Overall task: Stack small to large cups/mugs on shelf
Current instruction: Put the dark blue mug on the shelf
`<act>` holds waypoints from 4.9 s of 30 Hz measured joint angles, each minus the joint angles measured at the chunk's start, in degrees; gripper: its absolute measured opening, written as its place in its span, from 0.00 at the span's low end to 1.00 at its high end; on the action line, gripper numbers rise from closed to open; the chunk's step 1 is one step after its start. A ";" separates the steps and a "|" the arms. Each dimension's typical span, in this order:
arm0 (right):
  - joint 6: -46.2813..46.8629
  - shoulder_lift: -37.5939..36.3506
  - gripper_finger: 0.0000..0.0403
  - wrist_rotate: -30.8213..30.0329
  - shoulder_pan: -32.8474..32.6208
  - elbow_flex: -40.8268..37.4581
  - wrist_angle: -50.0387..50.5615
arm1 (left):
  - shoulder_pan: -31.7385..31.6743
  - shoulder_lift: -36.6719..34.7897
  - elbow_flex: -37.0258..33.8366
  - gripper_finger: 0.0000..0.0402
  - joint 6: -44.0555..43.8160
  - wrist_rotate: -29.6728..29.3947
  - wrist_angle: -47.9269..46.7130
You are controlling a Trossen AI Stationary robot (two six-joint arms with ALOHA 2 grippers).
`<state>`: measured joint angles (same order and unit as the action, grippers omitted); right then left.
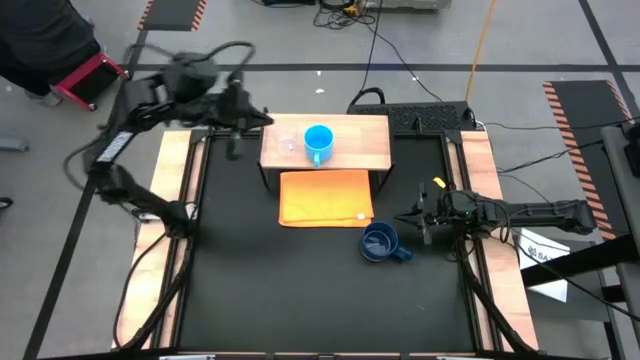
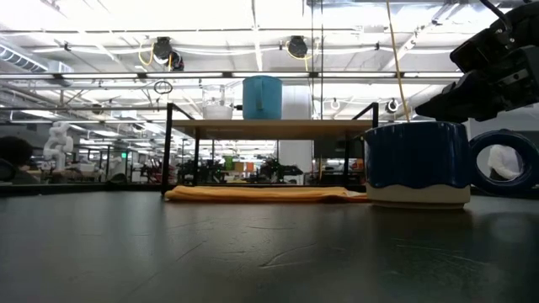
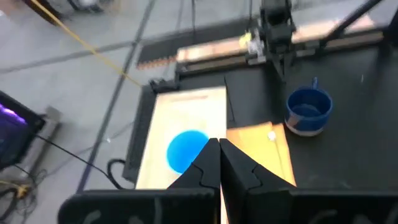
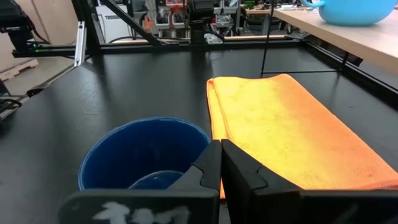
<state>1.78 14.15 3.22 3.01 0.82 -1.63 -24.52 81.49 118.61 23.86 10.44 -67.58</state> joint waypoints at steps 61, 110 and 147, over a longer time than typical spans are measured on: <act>1.72 0.00 0.00 0.09 0.00 0.01 -0.22 | 24.07 -59.23 -101.61 0.00 -31.53 -27.54 69.91; 0.45 0.01 0.00 0.09 -0.01 0.00 -0.24 | 27.29 -64.00 -116.54 0.00 -25.99 -28.52 74.30; 0.66 19.36 0.00 8.90 -0.11 4.87 -23.79 | 27.29 -64.00 -116.54 0.04 -25.62 -25.18 75.13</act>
<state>2.44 33.52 12.12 2.90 5.70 -25.42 2.76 17.50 2.07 -1.76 -14.73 7.55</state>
